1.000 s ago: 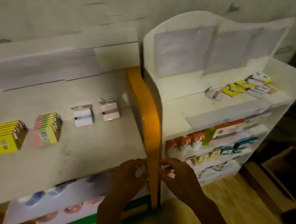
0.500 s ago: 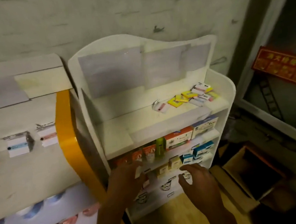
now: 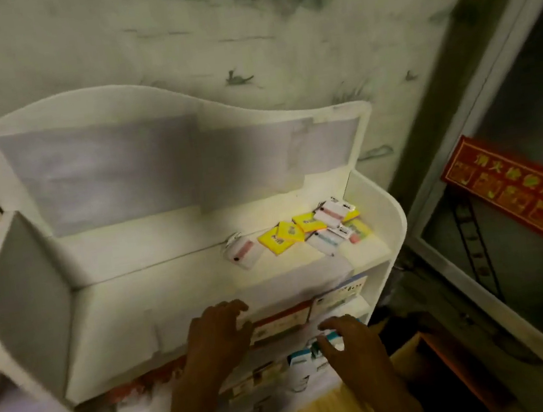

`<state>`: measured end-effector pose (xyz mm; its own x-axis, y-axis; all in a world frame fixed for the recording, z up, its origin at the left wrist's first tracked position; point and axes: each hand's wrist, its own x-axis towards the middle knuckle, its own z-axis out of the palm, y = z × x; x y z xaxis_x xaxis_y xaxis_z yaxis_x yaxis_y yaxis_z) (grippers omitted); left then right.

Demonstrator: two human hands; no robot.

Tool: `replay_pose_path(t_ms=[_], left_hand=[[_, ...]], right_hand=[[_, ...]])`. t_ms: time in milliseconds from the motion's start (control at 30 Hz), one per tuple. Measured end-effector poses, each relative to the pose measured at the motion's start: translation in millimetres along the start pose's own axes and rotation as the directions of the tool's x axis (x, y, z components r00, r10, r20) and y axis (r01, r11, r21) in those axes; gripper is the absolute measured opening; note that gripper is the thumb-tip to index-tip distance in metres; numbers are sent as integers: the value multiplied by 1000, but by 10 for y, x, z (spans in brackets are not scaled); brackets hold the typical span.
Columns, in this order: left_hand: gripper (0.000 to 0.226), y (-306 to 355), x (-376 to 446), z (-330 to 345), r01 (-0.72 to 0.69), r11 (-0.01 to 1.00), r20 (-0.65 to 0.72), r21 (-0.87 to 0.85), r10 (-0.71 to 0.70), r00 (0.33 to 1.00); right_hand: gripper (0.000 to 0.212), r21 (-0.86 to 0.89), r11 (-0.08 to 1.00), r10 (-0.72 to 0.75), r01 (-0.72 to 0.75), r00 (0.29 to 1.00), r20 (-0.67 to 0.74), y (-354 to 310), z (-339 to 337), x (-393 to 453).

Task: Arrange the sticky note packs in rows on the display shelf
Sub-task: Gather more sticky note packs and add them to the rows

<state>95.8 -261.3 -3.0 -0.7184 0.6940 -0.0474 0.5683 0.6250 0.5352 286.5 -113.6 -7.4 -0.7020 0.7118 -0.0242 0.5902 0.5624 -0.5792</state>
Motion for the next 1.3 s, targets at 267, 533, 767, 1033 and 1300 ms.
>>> replay_pose_path(t_ms=[267, 533, 767, 1033, 1300], left_hand=[[30, 560, 1173, 170, 44, 999, -94, -25, -46, 994], [30, 979, 1917, 381, 174, 983, -133, -63, -181, 974], [40, 1143, 2380, 792, 361, 918, -130, -165, -383, 915], [70, 1214, 2680, 1108, 550, 829, -175, -104, -559, 810], [65, 1196, 2800, 1130, 571, 780, -147, -255, -615, 774]], right_hand=[[16, 56, 998, 18, -13, 995, -99, 262, -608, 1311], [12, 104, 994, -17, 25, 997, -70, 511, -604, 2044], [15, 95, 995, -21, 32, 992, -121, 793, -695, 2644], [12, 131, 989, 89, -62, 974, -209, 1046, -675, 3158], [35, 95, 981, 178, -167, 976, -128, 1166, -620, 3472]])
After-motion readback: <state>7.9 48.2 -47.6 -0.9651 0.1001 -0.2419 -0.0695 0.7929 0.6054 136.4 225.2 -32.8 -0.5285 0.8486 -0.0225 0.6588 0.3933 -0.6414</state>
